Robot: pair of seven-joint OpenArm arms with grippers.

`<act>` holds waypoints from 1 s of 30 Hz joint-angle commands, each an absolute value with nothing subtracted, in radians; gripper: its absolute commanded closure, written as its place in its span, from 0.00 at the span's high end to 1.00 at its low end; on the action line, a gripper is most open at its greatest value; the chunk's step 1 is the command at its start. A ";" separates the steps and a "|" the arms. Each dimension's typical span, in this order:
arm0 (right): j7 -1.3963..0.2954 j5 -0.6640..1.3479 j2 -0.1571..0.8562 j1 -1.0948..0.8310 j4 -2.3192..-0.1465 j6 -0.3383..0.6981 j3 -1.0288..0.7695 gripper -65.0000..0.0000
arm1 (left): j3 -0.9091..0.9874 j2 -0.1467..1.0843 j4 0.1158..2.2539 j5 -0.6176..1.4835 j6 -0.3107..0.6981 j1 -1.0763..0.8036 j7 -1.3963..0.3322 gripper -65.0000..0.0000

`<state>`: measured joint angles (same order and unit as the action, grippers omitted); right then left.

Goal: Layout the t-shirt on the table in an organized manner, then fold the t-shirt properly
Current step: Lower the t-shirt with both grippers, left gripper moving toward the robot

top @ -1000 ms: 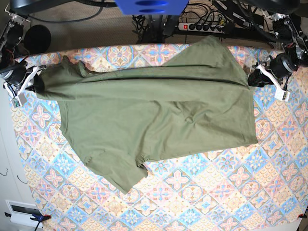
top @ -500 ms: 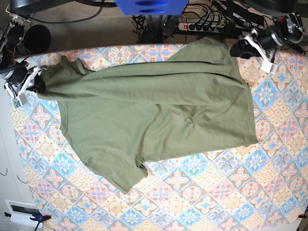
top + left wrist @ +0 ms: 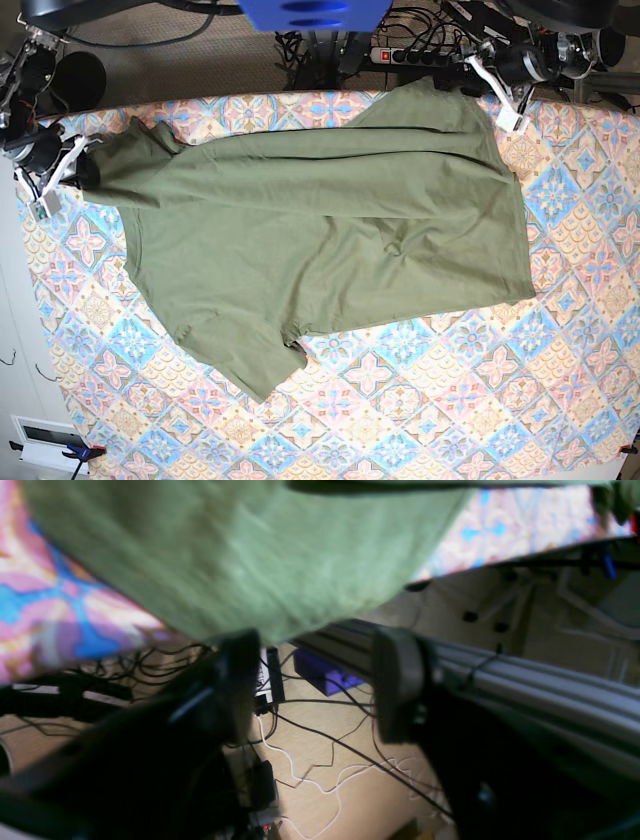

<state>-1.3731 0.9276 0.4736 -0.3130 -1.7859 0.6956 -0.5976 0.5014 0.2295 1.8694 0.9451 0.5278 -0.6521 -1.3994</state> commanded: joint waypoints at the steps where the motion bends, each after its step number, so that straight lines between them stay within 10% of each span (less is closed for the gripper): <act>1: -1.357 0.943 0.496 -0.306 -1.797 0.698 -0.608 0.01 | 0.509 0.237 1.882 0.963 0.530 -0.662 -1.396 0.60; 30: -1.356 0.944 0.495 -0.306 -1.797 0.698 -0.607 0.01 | 0.418 0.203 1.593 0.964 0.530 -0.582 -1.244 0.57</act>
<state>-1.3731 0.9272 0.4709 -0.3134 -1.7859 0.6956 -0.5976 0.4141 0.1967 1.5799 0.9432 0.5266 -0.5755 -1.2495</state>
